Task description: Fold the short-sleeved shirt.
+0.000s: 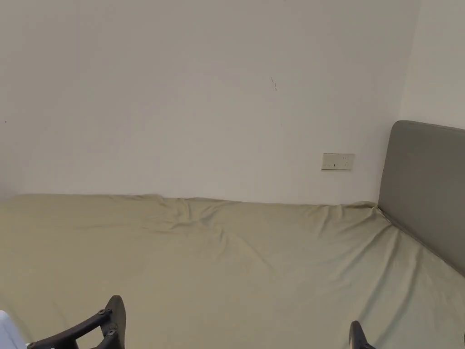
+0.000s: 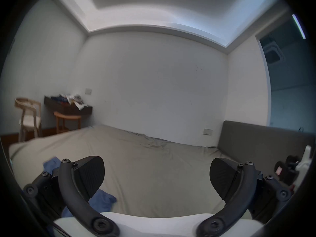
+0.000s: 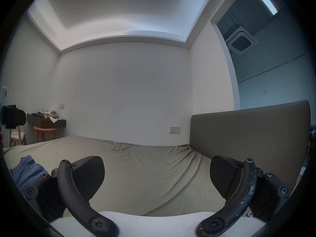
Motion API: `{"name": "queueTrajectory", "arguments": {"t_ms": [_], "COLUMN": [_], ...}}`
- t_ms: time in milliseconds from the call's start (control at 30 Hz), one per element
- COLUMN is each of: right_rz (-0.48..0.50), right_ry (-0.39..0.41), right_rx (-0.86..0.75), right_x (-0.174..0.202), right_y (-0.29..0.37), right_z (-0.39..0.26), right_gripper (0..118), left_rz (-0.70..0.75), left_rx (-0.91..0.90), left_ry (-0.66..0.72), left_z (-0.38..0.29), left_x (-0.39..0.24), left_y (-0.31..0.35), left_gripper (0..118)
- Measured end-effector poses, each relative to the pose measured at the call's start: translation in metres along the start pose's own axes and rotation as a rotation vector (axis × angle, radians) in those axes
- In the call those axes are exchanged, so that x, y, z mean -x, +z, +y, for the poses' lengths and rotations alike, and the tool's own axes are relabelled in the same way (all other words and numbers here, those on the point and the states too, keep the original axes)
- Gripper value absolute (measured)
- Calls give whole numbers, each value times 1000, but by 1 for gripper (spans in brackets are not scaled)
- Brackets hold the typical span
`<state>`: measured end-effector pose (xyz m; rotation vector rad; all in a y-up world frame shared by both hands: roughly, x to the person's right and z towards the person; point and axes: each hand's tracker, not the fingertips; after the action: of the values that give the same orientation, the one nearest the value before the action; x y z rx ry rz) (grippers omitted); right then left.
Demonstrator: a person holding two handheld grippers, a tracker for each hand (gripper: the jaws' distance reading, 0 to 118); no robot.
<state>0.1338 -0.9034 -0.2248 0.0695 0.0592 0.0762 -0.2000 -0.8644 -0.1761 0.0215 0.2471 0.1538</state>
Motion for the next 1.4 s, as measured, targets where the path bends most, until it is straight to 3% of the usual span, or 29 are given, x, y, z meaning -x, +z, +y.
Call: {"name": "queueTrajectory", "arguments": {"t_ms": [167,367,433,667,733,767,800,833,867,900,967,1167,1267,1400], "right_rz": [9,-54,-61,-14,-21,-11,17,45,45,31,-3,36,139,341], "right_ry": [51,35,65,31,55,49,24,-11,-32,-37,-30,-71,-75,-102], "right_rx": [23,14,66,50,69,76,80,69,75,84,78,119,116,106], "right_x": [5,7,7,10,11,10,9,7,6,6,5,2,19,71], "right_y": [-1,0,-3,2,0,0,2,3,4,2,8,2,-4,-23], "right_z": [-2,2,4,-2,-2,-2,-3,-3,-2,-2,-2,1,6,12], "right_gripper": [118,118,118,118,118,118,98,71,33,2,2,2,2,2], "left_rz": [112,23,38,66,63,59,51,41,33,28,23,-18,1,216], "left_rx": [-30,7,11,11,13,12,13,19,31,62,78,113,109,87], "left_ry": [-105,-5,-16,-105,-115,-117,-113,-111,-107,-102,-101,-116,-78,-71], "left_z": [-1,-1,-4,-7,-9,-10,-11,-11,-12,-12,-13,-18,-15,-7], "left_x": [-19,-22,15,10,9,7,6,5,4,3,3,2,13,61], "left_y": [0,1,2,1,0,0,1,1,0,-2,-5,-8,0,32], "left_gripper": [118,118,118,118,111,98,72,45,20,0,0,0,0,0]}}
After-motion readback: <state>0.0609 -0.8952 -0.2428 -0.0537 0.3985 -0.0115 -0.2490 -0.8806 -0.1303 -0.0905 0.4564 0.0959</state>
